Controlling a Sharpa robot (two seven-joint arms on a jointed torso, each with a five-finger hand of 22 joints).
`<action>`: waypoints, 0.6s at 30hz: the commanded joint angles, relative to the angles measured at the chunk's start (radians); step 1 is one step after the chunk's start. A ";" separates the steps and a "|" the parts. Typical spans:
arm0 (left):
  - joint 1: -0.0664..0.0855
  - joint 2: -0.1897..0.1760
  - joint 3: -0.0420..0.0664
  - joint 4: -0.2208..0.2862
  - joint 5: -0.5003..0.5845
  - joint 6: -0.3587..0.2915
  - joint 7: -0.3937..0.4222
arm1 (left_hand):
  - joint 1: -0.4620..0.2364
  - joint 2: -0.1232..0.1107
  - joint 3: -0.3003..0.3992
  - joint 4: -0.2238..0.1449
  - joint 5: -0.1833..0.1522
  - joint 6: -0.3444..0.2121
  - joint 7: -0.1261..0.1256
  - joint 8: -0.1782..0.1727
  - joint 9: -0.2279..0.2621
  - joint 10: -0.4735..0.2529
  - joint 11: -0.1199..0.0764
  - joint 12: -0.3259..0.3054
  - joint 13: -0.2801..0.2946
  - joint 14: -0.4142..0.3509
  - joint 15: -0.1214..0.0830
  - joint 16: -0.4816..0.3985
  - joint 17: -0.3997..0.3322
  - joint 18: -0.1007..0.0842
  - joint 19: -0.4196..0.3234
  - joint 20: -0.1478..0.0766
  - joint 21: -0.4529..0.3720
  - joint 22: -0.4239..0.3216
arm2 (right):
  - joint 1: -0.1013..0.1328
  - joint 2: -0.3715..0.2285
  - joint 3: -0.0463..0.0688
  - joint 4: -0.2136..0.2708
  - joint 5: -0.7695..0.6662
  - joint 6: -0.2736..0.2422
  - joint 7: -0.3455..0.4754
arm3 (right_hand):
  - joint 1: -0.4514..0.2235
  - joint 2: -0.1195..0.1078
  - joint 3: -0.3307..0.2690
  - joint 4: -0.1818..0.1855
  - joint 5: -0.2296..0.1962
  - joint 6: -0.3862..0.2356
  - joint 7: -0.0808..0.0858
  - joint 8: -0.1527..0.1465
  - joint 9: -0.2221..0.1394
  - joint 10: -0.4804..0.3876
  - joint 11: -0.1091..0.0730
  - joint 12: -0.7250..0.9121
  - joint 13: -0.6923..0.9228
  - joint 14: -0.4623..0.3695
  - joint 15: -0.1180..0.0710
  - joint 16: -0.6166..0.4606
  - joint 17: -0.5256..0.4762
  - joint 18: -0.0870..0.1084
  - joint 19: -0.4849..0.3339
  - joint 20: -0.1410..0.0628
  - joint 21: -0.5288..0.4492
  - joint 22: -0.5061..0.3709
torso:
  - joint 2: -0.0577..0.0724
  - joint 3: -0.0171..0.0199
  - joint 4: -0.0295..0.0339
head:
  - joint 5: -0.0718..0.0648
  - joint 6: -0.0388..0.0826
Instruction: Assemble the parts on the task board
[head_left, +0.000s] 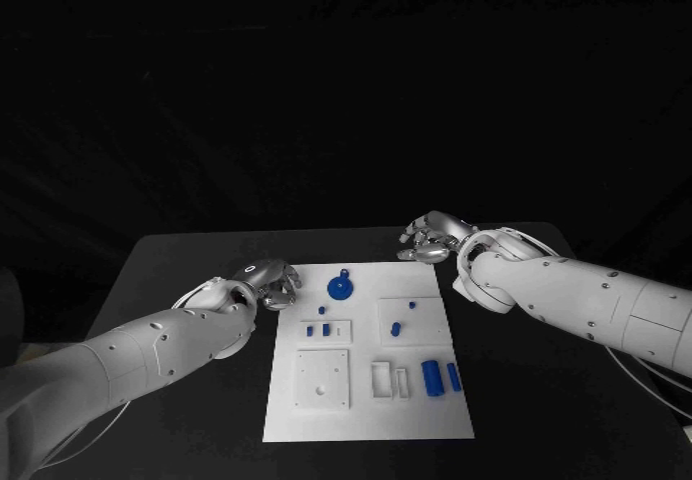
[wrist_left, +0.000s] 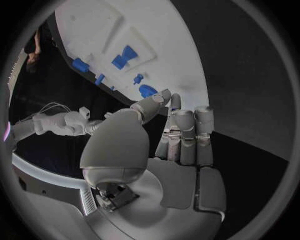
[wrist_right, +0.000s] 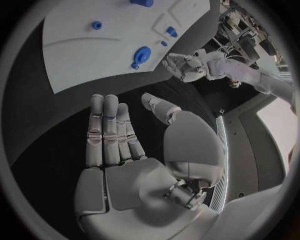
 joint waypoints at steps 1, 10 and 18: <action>0.016 -0.023 0.006 0.024 0.160 0.023 0.036 | 0.003 0.011 0.003 0.002 0.006 0.002 0.009 0.006 0.001 -0.003 0.002 0.002 0.001 -0.006 0.002 -0.007 -0.001 0.074 -0.005 -0.009 -0.004 0.006 | -0.006 -0.007 -0.006 -0.007 0.048 0.082 0.089 | 0.026 0.011 0.018 -0.022 -0.007 0.000 0.008 0.006 -0.001 -0.011 0.002 -0.031 -0.024 0.001 0.001 0.004 0.008 0.013 0.002 0.000 0.004 0.004 | -0.001 -0.0001 0.0007 | -0.001 0.004; 0.060 -0.143 0.017 0.190 0.625 0.105 0.107 | -0.029 0.030 -0.007 0.019 0.001 0.003 0.010 0.014 0.003 -0.006 0.004 -0.001 0.002 -0.019 0.005 -0.024 -0.010 0.071 -0.016 -0.005 -0.016 0.003 | -0.032 -0.029 -0.016 -0.005 -0.124 0.095 0.079 | 0.052 0.033 0.041 -0.079 -0.017 0.043 -0.002 0.038 0.009 0.055 0.000 -0.308 -0.224 0.070 -0.007 0.031 0.057 0.013 0.072 -0.030 0.038 0.037 | -0.008 0.0014 0.0036 | -0.030 0.013; 0.063 -0.245 0.041 0.376 0.837 0.150 0.207 | -0.061 0.059 -0.015 0.029 0.014 0.000 0.009 0.020 0.004 -0.003 0.004 0.001 0.005 -0.037 0.004 -0.066 -0.030 0.065 -0.035 -0.001 -0.045 -0.011 | -0.051 -0.043 -0.032 0.007 -0.340 0.102 0.028 | 0.063 0.024 0.052 -0.089 -0.036 0.078 -0.015 0.059 0.024 0.130 -0.003 -0.476 -0.314 0.124 -0.011 0.047 0.085 0.013 0.128 -0.058 0.063 0.055 | -0.022 -0.0009 0.0082 | -0.046 0.010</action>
